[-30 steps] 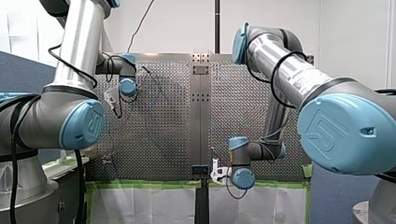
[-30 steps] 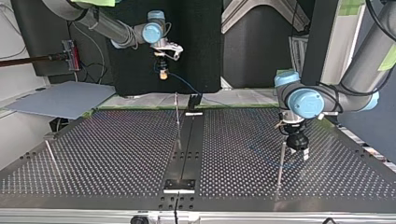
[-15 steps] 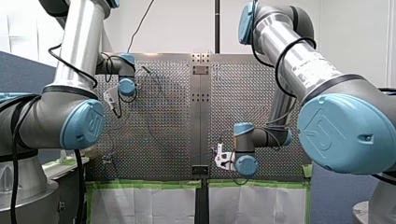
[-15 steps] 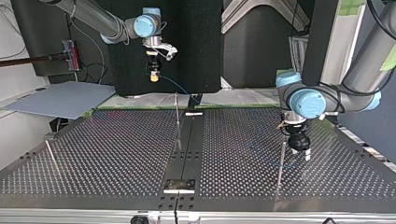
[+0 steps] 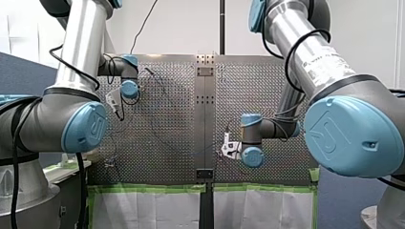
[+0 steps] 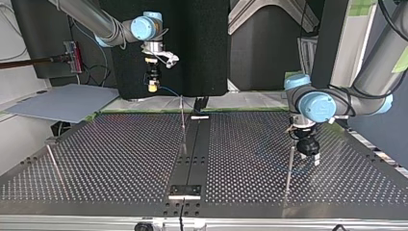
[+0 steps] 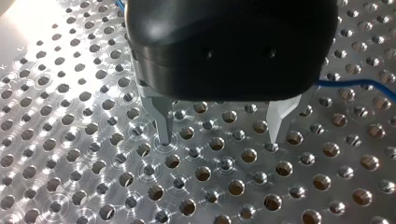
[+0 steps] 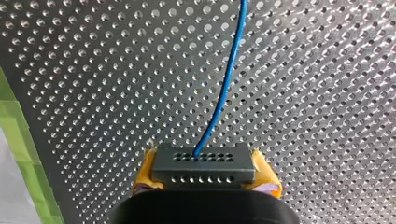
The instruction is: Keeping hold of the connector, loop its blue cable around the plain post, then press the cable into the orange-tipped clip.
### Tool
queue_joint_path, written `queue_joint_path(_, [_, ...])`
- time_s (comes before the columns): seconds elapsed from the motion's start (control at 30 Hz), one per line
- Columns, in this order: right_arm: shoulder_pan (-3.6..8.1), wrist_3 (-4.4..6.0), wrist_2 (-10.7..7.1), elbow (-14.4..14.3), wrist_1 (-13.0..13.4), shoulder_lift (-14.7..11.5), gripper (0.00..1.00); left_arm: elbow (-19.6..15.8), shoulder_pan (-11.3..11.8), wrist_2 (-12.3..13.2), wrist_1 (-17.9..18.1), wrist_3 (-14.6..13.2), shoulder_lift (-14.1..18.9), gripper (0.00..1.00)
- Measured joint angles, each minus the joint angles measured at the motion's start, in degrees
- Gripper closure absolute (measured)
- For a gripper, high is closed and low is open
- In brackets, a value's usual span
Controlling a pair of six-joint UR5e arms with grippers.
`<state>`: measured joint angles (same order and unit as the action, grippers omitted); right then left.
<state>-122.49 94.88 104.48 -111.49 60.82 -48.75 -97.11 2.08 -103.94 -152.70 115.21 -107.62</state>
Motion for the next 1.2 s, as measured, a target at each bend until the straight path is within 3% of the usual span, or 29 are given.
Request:
queue_joint_path(0.37, [0.02,-0.08,0.31,-0.7,3.3,4.9,1.0,0.0,-0.3,-0.1,-0.4,0.1,0.0,0.0])
queue_joint_path(0.53, [0.06,-0.11,0.37,-0.7,3.9,5.9,1.0,0.0,-0.4,0.4,-1.2,1.8,0.0,0.0])
queue_joint_path(0.93, [0.07,-0.12,0.37,-0.7,4.0,6.1,1.0,-0.2,0.8,6.6,-1.9,8.6,0.0,0.0])
queue_joint_path(1.2, [0.06,-0.12,0.35,-0.7,4.1,6.1,1.0,-2.6,2.7,11.6,-2.1,13.6,0.0,0.0])
